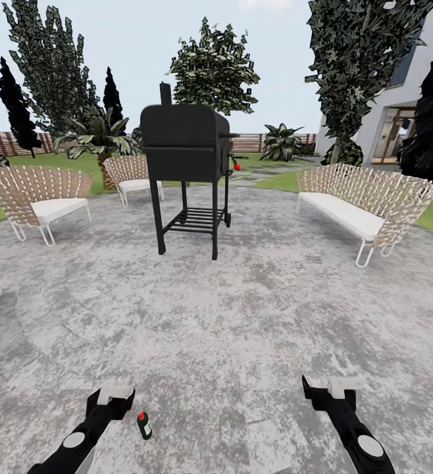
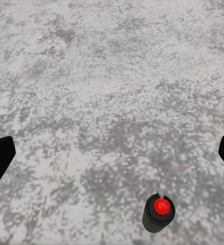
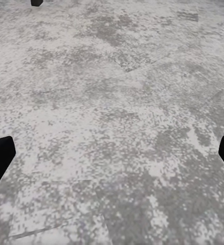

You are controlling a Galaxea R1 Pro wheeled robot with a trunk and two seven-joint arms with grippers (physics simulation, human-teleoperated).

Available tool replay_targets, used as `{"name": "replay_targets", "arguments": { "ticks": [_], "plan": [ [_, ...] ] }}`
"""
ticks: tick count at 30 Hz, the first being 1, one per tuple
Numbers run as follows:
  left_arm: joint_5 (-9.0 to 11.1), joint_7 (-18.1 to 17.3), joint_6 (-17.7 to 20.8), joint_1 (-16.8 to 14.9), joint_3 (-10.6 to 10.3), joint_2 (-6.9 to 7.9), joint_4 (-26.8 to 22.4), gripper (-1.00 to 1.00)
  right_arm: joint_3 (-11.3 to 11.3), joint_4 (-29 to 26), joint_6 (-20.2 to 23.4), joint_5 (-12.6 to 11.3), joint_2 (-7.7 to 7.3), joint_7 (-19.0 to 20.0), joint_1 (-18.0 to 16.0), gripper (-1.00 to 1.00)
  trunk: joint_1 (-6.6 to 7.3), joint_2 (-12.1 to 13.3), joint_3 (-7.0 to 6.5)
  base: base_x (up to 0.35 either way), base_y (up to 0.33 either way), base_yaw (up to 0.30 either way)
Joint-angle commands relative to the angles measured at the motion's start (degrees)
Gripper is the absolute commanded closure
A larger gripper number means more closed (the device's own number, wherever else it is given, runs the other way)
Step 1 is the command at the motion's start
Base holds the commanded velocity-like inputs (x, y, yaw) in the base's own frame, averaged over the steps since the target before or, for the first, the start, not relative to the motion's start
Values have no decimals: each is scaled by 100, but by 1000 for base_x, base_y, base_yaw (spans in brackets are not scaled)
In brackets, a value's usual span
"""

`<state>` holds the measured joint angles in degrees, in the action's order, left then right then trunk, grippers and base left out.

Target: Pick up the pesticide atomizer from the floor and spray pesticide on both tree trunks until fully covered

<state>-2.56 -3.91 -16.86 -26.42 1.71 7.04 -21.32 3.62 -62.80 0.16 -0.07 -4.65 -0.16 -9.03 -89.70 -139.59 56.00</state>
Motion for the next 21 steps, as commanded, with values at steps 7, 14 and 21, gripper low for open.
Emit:
{"name": "replay_targets", "arguments": {
  "ticks": [7,14,21],
  "plan": [
    [-27,-13,-28,-10,26,-31,19,-100,19,8,2,-2,-1,-2,-2,-100,-153,-284,163,0,0,0],
    [-34,-6,-23,-12,30,-20,30,-100,24,13,2,-2,-1,-2,-2,-100,-210,-371,373,0,0,0],
    [-34,-5,-28,-12,36,-19,28,-100,24,14,2,-2,-1,-2,-2,-100,-228,-381,592,0,0,0]
  ]
}}
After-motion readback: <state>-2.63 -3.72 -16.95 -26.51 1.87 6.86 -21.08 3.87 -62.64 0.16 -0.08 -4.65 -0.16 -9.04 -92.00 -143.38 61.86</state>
